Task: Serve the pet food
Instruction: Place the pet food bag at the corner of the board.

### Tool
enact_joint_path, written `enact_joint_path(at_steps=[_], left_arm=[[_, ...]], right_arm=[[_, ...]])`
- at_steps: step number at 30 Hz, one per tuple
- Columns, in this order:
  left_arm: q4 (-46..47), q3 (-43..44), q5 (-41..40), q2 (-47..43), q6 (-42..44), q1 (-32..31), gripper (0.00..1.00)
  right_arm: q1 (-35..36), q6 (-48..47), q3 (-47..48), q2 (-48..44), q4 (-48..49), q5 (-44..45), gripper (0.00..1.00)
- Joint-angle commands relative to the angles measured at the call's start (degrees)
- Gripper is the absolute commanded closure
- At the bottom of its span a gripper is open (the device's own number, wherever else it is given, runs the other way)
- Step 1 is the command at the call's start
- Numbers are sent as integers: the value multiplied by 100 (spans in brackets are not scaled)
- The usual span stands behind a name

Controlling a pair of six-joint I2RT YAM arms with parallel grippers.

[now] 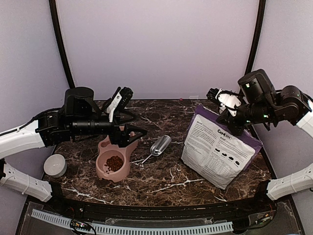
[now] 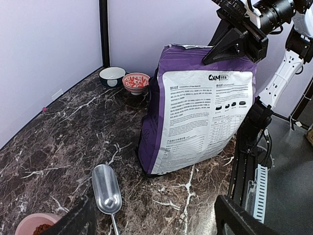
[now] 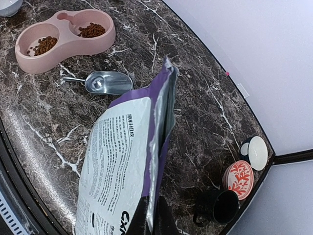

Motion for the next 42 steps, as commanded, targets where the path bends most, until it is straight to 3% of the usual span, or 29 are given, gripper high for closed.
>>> enact_joint_path(at_steps=[1,12,26,42], left_arm=[[111,-82,-89,-182,46,13,15],[141,-107,-533,-404,-10,13,15],[84,-425,-716,-863,-177,13,15],[17,-551,-848,-978,-209,13,15]], right_arm=[[-49,-146,458,-433,2525,605,100],[-222,-421,734,-44,3483,1261,100],[-731,-736,1696,1205,4558,1816,100],[-1972,-797,3186,2817,5349,1450,100]])
